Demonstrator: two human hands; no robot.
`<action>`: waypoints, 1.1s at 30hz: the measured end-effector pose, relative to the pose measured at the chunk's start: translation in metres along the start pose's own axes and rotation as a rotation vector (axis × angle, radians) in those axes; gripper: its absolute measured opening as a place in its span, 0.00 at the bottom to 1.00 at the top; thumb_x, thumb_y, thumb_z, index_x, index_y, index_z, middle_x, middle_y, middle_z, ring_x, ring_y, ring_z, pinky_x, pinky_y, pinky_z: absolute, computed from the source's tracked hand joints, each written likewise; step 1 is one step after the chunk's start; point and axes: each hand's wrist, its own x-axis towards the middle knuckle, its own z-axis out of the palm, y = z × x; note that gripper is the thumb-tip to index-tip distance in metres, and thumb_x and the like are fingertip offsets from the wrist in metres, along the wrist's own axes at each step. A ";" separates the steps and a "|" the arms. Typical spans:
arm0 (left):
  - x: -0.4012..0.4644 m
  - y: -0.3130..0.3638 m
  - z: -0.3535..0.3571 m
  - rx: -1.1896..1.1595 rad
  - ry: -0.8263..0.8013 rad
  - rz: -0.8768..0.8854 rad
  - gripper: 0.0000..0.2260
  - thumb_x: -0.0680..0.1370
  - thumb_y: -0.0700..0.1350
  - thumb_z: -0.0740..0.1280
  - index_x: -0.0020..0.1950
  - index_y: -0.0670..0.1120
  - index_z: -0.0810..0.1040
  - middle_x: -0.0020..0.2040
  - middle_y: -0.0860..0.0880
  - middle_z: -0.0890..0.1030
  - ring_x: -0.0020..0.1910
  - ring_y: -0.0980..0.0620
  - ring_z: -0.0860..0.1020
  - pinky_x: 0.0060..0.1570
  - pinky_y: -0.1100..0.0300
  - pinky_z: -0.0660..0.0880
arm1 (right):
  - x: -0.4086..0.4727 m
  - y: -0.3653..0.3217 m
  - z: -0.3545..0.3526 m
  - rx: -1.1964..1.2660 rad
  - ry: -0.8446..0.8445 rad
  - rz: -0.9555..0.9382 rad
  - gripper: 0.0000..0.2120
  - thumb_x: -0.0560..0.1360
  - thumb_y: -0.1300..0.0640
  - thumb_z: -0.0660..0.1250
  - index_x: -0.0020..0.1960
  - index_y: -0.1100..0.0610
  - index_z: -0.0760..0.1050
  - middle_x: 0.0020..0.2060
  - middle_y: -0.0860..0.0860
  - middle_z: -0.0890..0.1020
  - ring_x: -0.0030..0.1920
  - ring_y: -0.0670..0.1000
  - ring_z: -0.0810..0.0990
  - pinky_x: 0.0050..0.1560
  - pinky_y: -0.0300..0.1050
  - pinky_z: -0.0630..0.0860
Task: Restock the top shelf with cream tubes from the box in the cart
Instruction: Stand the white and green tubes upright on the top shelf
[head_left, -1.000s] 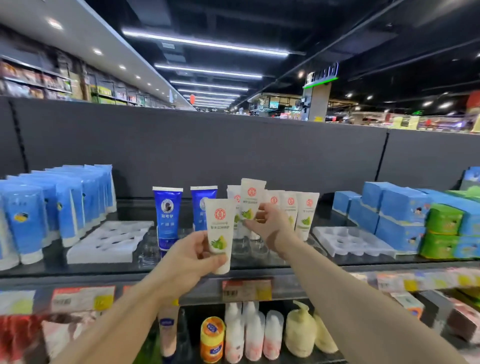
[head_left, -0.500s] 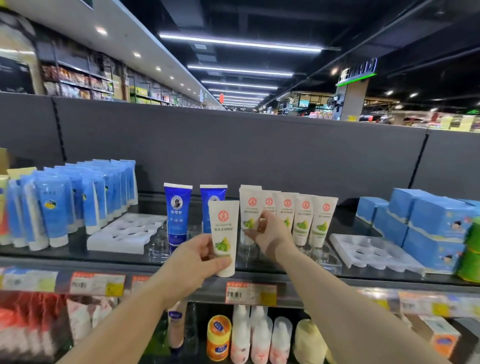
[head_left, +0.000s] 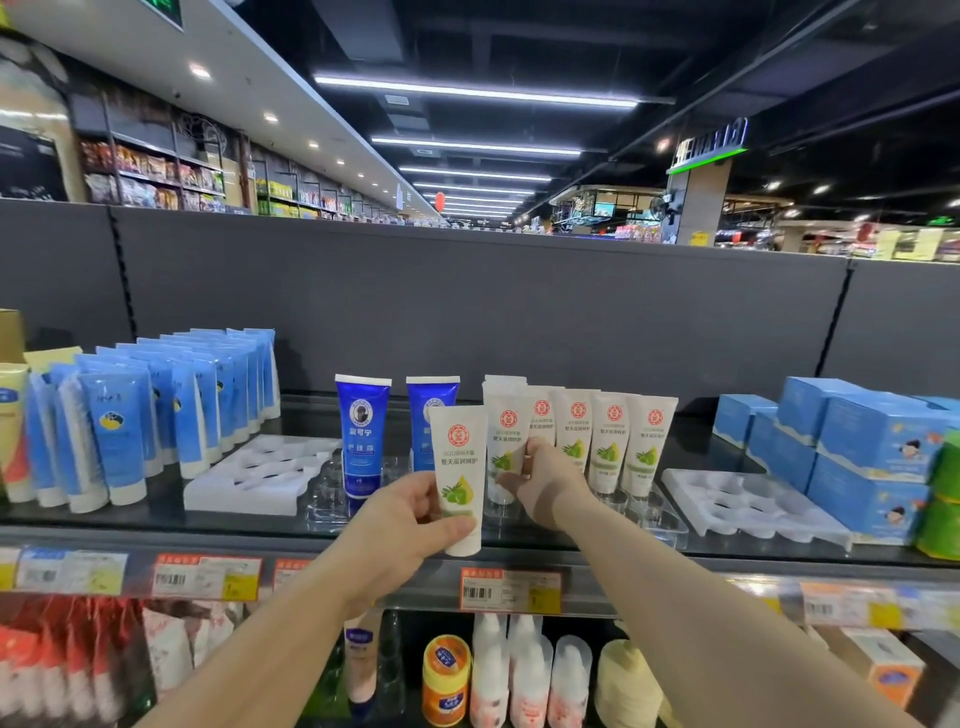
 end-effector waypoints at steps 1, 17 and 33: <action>0.000 0.001 0.001 0.005 -0.001 0.003 0.15 0.76 0.42 0.70 0.54 0.60 0.73 0.50 0.60 0.82 0.49 0.63 0.80 0.39 0.69 0.75 | -0.001 -0.001 -0.003 0.042 -0.013 0.012 0.15 0.77 0.53 0.68 0.61 0.52 0.70 0.58 0.50 0.79 0.55 0.52 0.78 0.56 0.46 0.77; 0.028 0.030 0.051 -0.027 0.020 0.111 0.09 0.82 0.49 0.59 0.55 0.52 0.79 0.53 0.55 0.82 0.51 0.59 0.80 0.44 0.66 0.75 | -0.061 0.006 -0.066 0.212 0.033 -0.214 0.17 0.72 0.54 0.74 0.58 0.46 0.75 0.51 0.42 0.83 0.51 0.43 0.81 0.52 0.43 0.79; 0.037 -0.009 0.048 0.538 -0.133 0.205 0.16 0.81 0.50 0.63 0.69 0.55 0.72 0.62 0.58 0.78 0.49 0.66 0.74 0.41 0.73 0.69 | -0.023 0.024 -0.041 0.075 0.100 -0.104 0.14 0.76 0.56 0.69 0.60 0.51 0.71 0.59 0.47 0.79 0.54 0.47 0.76 0.38 0.32 0.69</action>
